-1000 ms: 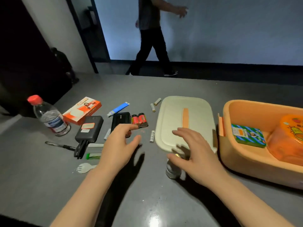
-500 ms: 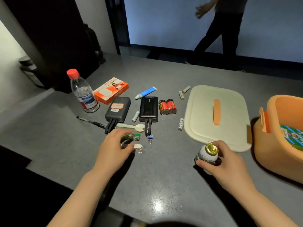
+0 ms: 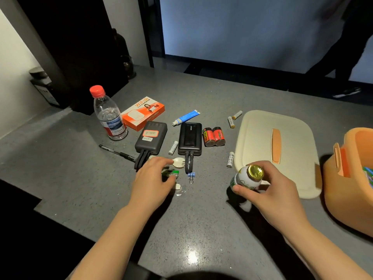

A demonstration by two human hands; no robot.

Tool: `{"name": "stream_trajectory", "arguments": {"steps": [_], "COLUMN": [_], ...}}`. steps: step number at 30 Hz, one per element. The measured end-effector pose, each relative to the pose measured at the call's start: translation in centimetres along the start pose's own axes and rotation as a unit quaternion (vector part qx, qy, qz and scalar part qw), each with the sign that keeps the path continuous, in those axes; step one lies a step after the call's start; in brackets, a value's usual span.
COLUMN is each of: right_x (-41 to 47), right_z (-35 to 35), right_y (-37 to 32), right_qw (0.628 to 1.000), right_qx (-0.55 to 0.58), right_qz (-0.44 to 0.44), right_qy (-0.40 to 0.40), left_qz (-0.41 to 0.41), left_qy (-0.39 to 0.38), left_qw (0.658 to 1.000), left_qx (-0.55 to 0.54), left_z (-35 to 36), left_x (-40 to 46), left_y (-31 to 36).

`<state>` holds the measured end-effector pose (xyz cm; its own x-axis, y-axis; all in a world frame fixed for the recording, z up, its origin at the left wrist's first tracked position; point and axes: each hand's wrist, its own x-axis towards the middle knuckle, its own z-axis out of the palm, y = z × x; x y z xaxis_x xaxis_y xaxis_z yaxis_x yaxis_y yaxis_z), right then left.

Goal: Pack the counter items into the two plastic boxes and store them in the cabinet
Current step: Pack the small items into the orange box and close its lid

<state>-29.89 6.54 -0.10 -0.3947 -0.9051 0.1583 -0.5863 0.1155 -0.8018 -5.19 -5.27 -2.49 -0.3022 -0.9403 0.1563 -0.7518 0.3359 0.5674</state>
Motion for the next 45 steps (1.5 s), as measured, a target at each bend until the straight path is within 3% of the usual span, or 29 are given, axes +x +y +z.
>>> {"name": "stream_trajectory", "arguments": {"steps": [4, 9, 13, 19, 27, 32, 38, 45], "right_x": [0.3, 0.5, 1.1, 0.6, -3.0, -5.5, -6.2, -0.2], "right_z": [-0.2, -0.2, -0.7, -4.6, -15.2, -23.2, -28.9, -28.9], "right_y": [-0.2, -0.1, -0.3, -0.8, -0.1, 1.9, 6.2, 8.1], "right_qw": [1.000, 1.000, 0.999, 0.997, 0.971, 0.954, 0.956, 0.978], "right_qx": [0.008, 0.016, 0.025, 0.038, 0.014, -0.037, -0.117, -0.174], "right_qz": [-0.012, -0.025, -0.024, -0.004, -0.001, 0.025, 0.094, 0.050], "right_qy": [0.004, 0.003, 0.008, 0.071, 0.237, 0.296, 0.254, 0.100], "left_qz": [0.004, -0.025, 0.002, 0.122, 0.245, 0.264, 0.245, 0.196], "left_qy": [-0.060, -0.051, -0.009, 0.027, -0.024, -0.092, -0.154, -0.126], "left_qw": [0.993, 0.997, 0.999, 0.991, 0.948, 0.919, 0.899, 0.909], "left_qx": [0.096, 0.059, 0.037, -0.053, -0.203, -0.278, -0.328, -0.345], "left_z": [1.0, 1.0, -0.2, -1.2, 1.7, 6.2, 10.9, 13.1], "left_x": [1.2, 1.7, 2.0, 2.3, 2.5, 2.5, 3.0, 4.1], "left_y": [-0.9, -1.9, 0.0, 8.4, 20.6, 26.9, 32.6, 34.2]}}
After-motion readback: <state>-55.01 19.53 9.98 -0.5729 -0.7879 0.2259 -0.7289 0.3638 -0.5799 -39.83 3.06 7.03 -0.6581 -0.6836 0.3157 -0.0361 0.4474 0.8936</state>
